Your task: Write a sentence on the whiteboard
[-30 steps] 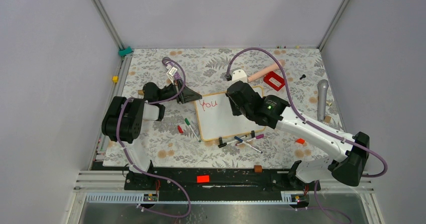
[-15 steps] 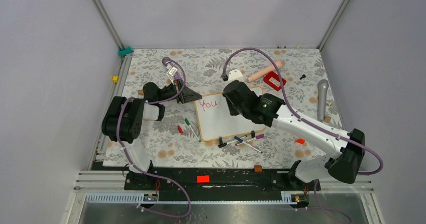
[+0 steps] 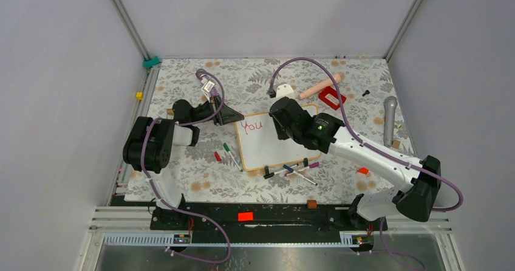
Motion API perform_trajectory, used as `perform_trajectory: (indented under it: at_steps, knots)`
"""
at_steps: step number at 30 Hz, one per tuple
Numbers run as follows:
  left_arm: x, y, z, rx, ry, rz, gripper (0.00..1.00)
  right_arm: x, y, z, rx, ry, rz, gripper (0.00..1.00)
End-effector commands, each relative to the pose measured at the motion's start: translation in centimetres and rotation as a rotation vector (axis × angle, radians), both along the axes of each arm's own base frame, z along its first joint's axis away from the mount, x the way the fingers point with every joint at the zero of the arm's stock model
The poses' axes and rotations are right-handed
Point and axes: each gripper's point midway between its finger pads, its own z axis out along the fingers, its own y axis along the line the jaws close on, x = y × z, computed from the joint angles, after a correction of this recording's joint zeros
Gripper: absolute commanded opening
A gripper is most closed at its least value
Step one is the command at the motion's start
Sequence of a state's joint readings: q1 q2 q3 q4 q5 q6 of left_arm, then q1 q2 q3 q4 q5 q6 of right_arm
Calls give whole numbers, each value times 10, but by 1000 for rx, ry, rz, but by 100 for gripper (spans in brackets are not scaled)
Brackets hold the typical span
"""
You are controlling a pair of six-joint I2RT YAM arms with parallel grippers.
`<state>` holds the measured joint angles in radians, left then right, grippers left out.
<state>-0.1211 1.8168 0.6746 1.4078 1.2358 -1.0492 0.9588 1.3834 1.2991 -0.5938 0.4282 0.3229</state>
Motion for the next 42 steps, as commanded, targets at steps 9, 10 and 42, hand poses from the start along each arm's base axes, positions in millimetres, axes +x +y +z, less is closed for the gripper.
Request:
perform_trajectory:
  at_steps: [9, 10, 42]
  knots:
    - [-4, 3, 7, 6, -95, -24, 2, 12, 13, 7, 20, 1, -17, 0]
    - [-4, 3, 7, 6, -95, -24, 2, 12, 13, 6, 17, 1, -20, 0]
    - [-4, 1, 7, 4, -96, -26, 2, 24, -8, -9, -60, 19, -136, 0]
